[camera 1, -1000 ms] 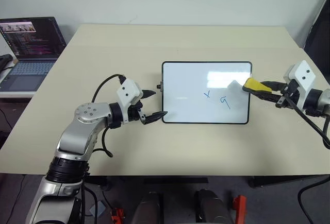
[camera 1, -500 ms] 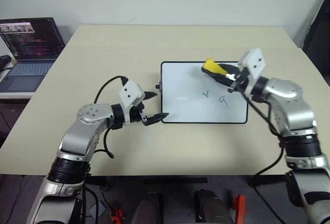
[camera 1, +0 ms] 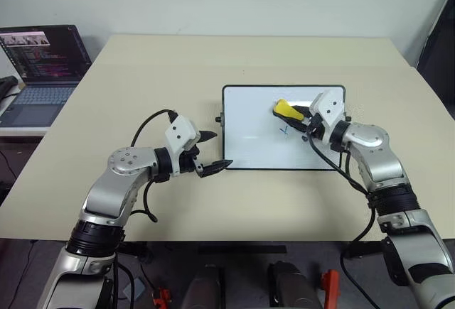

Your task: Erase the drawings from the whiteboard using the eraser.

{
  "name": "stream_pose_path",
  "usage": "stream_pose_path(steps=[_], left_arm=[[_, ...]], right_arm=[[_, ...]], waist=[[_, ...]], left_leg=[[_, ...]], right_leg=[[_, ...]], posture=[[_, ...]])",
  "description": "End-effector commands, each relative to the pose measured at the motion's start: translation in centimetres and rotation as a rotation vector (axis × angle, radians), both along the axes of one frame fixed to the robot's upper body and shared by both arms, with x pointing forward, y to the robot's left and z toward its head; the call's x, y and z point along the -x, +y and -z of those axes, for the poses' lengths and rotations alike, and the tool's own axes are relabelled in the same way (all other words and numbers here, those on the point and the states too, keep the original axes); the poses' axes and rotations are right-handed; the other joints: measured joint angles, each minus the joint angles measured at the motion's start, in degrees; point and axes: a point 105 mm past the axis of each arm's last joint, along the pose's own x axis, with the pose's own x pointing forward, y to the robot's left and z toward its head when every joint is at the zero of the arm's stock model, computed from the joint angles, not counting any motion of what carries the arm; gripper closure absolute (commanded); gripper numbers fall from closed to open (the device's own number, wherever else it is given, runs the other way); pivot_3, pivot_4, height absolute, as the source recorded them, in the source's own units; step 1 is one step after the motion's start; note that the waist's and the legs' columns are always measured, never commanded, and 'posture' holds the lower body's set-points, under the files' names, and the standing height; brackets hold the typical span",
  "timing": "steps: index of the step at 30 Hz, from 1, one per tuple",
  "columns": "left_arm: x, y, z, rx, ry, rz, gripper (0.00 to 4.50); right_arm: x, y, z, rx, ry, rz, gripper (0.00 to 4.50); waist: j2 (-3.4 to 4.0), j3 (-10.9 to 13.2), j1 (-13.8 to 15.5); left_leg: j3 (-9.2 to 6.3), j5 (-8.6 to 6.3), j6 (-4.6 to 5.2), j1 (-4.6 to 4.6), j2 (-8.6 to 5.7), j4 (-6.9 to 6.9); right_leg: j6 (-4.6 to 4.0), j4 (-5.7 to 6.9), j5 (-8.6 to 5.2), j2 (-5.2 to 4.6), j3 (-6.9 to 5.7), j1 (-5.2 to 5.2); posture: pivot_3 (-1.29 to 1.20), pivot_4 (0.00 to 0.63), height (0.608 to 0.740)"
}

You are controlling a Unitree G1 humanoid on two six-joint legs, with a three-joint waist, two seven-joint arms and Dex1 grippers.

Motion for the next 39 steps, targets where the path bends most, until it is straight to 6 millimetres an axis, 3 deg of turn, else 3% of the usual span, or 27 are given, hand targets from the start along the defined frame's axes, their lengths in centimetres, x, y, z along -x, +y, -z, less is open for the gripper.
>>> stream_pose_path(steps=[1,4,8,13,15,18,22,25,28,32,39], left_arm=[[0.2,-0.3,-1.3,0.007,-0.069,0.007,0.00],[0.2,-0.5,-1.3,0.010,-0.071,0.007,0.00],[0.2,-0.6,-1.1,0.014,-0.069,0.008,0.00],[0.1,-0.6,-1.1,0.017,-0.070,0.009,0.00],[0.1,-0.6,-1.2,0.014,-0.070,0.010,0.00],[0.0,-0.3,-1.5,0.010,-0.076,0.010,0.00],[0.0,0.1,-1.9,-0.001,-0.084,0.010,0.00],[-0.1,0.5,-2.2,-0.014,-0.090,0.007,0.00],[-0.2,0.7,-2.3,-0.020,-0.092,0.006,0.00],[-0.3,0.9,-2.5,-0.027,-0.091,0.006,0.00],[-0.5,1.1,-2.9,-0.031,-0.090,0.015,0.00]], right_arm=[[0.7,0.1,4.2,0.066,0.090,-0.019,3.39],[1.6,0.5,6.9,0.086,0.150,-0.047,3.39],[3.3,1.3,10.0,0.115,0.225,-0.096,3.40],[3.9,1.7,10.4,0.098,0.234,-0.106,3.40],[3.7,1.9,8.9,0.056,0.210,-0.116,3.40],[4.3,2.7,4.1,-0.075,0.171,-0.189,3.40],[7.0,2.3,-1.9,-0.072,0.152,-0.308,3.40],[8.4,0.4,-6.5,-0.074,0.104,-0.312,3.40],[8.7,-2.6,-9.1,-0.035,0.069,-0.233,3.40],[9.0,-6.5,-7.5,0.148,0.145,-0.109,3.40],[8.7,-12.7,-4.9,0.241,0.223,0.110,3.40]], waist=[[-0.03,0.0,-0.1],[-0.04,-0.1,-0.3],[-0.04,-0.1,-1.0],[-0.05,-0.1,-1.2],[-0.05,-0.1,-1.2],[-0.03,0.0,-1.2],[0.05,0.0,-1.0],[0.06,0.0,-0.8],[0.06,0.0,-0.3],[0.05,0.0,0.3],[0.04,0.0,0.3]], left_leg=[[-0.01,0.00,0.00,0.03,0.01,0.05],[-0.06,0.00,0.00,0.30,0.09,0.27],[-0.07,-0.01,0.01,1.50,0.14,0.35],[-0.05,0.03,0.08,2.16,0.26,0.41],[-0.05,0.04,0.09,2.16,0.32,0.46],[-0.05,0.05,0.09,1.94,0.33,0.46],[-0.17,0.04,0.07,1.03,0.32,0.45],[-0.29,-0.05,-0.06,0.50,0.33,0.45],[-0.32,-0.14,-0.15,0.25,0.32,0.42],[-0.26,-0.22,-0.16,0.14,0.29,0.41],[-0.16,-0.25,-0.14,0.11,0.28,0.47]], right_leg=[[0.00,0.09,0.00,0.02,0.00,0.02],[-0.02,0.23,0.00,0.14,-0.04,0.37],[0.08,0.00,-0.29,0.19,-0.05,1.70],[-0.25,0.12,-0.46,0.23,-0.04,2.31],[-0.28,0.18,-0.44,0.29,-0.04,2.28],[-0.29,0.24,-0.42,0.31,-0.03,1.99],[-0.12,0.25,-0.12,0.31,-0.12,1.13],[-0.25,0.24,-0.02,0.29,-0.22,0.71],[-0.23,0.09,-0.10,0.26,-0.30,0.56],[-0.20,-0.09,-0.14,0.20,-0.33,0.52],[-0.18,-0.09,-0.17,0.18,-0.29,0.49]], posture=[[0.00,0.150,0.740],[0.00,0.150,0.740],[0.00,0.150,0.740],[0.00,0.150,0.740],[0.00,0.150,0.740],[0.00,0.150,0.740],[0.00,0.150,0.740],[0.00,0.150,0.740],[0.00,0.150,0.740],[0.00,0.150,0.740],[0.00,0.150,0.740]])
